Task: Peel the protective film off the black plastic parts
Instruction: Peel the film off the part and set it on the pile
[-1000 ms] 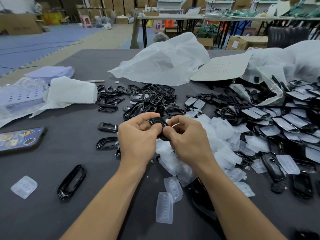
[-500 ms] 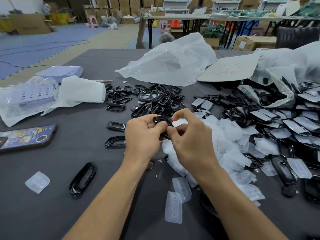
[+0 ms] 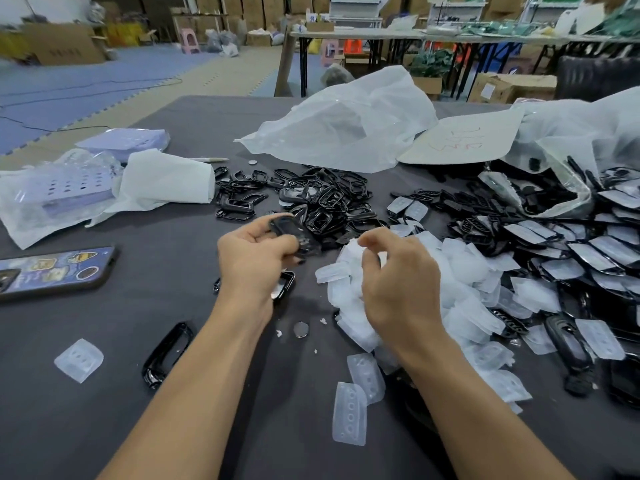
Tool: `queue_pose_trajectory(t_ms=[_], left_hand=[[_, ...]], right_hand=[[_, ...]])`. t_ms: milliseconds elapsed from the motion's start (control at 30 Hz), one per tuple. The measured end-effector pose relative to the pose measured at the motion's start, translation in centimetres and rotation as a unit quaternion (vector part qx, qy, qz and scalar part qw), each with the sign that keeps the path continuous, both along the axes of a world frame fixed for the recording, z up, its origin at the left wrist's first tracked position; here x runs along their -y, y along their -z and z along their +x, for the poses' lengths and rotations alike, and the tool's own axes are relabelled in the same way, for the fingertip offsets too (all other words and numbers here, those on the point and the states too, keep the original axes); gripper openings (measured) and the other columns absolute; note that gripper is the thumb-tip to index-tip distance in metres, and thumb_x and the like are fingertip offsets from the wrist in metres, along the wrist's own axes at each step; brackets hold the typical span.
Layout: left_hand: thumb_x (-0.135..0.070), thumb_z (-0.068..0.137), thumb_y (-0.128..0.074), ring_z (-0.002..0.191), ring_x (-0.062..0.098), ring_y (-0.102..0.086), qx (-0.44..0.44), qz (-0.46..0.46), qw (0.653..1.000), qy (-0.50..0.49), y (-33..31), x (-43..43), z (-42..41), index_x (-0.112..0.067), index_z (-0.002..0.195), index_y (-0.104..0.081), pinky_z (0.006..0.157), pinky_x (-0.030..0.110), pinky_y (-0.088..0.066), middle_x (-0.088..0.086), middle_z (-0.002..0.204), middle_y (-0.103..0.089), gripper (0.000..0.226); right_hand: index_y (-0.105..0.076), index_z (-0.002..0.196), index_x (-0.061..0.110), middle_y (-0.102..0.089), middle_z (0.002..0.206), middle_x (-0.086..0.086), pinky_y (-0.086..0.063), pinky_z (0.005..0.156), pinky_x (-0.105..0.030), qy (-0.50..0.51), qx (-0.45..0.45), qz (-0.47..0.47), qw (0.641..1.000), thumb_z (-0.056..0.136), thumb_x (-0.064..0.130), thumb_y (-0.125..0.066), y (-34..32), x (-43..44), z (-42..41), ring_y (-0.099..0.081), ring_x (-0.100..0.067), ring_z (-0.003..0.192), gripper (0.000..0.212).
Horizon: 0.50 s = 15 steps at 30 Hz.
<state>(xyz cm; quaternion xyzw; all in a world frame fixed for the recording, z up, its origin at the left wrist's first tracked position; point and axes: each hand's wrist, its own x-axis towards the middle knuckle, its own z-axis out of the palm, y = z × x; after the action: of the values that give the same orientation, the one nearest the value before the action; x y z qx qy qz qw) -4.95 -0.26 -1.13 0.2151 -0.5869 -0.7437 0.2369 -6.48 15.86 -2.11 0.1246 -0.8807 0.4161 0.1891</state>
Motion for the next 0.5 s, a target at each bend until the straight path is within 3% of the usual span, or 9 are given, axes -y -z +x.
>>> queue_pose_trajectory(t_ms=[67, 133, 200, 300, 367, 500], left_hand=[[0.018, 0.082, -0.065, 0.054, 0.008, -0.066, 0.002, 0.032, 0.999, -0.04, -0.1, 0.8, -0.1, -0.014, 0.089, -0.077, 0.054, 0.019, -0.056, -0.005, 0.065, -0.073, 0.035], [0.017, 0.084, -0.063, 0.054, 0.008, -0.065, 0.006, 0.047, 0.998, -0.049, 0.0, 0.7, -0.1, -0.012, 0.09, -0.075, 0.056, 0.021, -0.058, -0.005, 0.065, -0.072, 0.032], [0.015, 0.087, -0.06, 0.059, 0.013, -0.064, 0.008, 0.057, 0.997, -0.045, 0.1, 0.4, -0.2, -0.01, 0.09, -0.072, 0.056, 0.023, -0.058, 0.001, 0.073, -0.07, 0.028], [0.011, 0.092, -0.054, 0.072, 0.024, -0.063, 0.006, 0.072, 0.997, -0.032, 0.2, 0.4, -0.3, -0.008, 0.089, -0.066, 0.054, 0.023, -0.056, 0.011, 0.09, -0.069, 0.023], [0.008, 0.095, -0.052, 0.074, 0.024, -0.067, 0.01, 0.073, 0.997, -0.023, 0.2, 0.3, -0.4, -0.009, 0.092, -0.066, 0.054, 0.023, -0.056, 0.009, 0.089, -0.075, 0.022], [0.002, 0.096, -0.051, 0.073, 0.02, -0.07, 0.037, 0.058, 0.998, -0.004, 0.1, 0.1, -0.4, -0.013, 0.094, -0.067, 0.053, 0.025, -0.057, 0.006, 0.084, -0.076, 0.022]], right_hand=[[-0.074, 0.115, 0.03, -0.067, 0.11, 0.01, -0.027, 0.094, -0.024, -0.015, -0.014, 0.124, 0.992, 0.096, 0.026, -0.063, 0.0, 0.3, -0.3, -0.049, -0.017, 0.114, 0.023], [-0.071, 0.123, 0.03, -0.063, 0.131, 0.009, -0.018, 0.105, -0.029, -0.058, -0.02, 0.237, 0.97, 0.096, 0.038, -0.058, 0.4, 1.2, -0.4, -0.043, -0.019, 0.125, 0.031], [-0.071, 0.121, 0.032, -0.06, 0.131, 0.007, -0.015, 0.107, -0.031, -0.087, -0.01, 0.28, 0.956, 0.097, 0.043, -0.054, 0.8, 1.9, -0.2, -0.043, -0.02, 0.126, 0.031], [-0.076, 0.105, 0.032, -0.067, 0.11, 0.011, -0.017, 0.103, -0.029, -0.09, -0.025, 0.266, 0.96, 0.096, 0.038, -0.062, 1.2, 1.9, -0.3, -0.048, -0.018, 0.114, 0.017], [-0.079, 0.091, 0.029, -0.071, 0.096, 0.011, -0.02, 0.097, -0.025, -0.083, -0.042, 0.227, 0.969, 0.096, 0.033, -0.068, 1.2, 1.9, -0.5, -0.05, -0.016, 0.107, 0.012], [-0.077, 0.082, 0.026, -0.064, 0.079, 0.02, -0.033, 0.091, -0.027, -0.04, -0.046, 0.021, 0.998, 0.095, 0.025, -0.071, 0.6, 1.7, -0.1, -0.045, -0.01, 0.096, 0.014]])
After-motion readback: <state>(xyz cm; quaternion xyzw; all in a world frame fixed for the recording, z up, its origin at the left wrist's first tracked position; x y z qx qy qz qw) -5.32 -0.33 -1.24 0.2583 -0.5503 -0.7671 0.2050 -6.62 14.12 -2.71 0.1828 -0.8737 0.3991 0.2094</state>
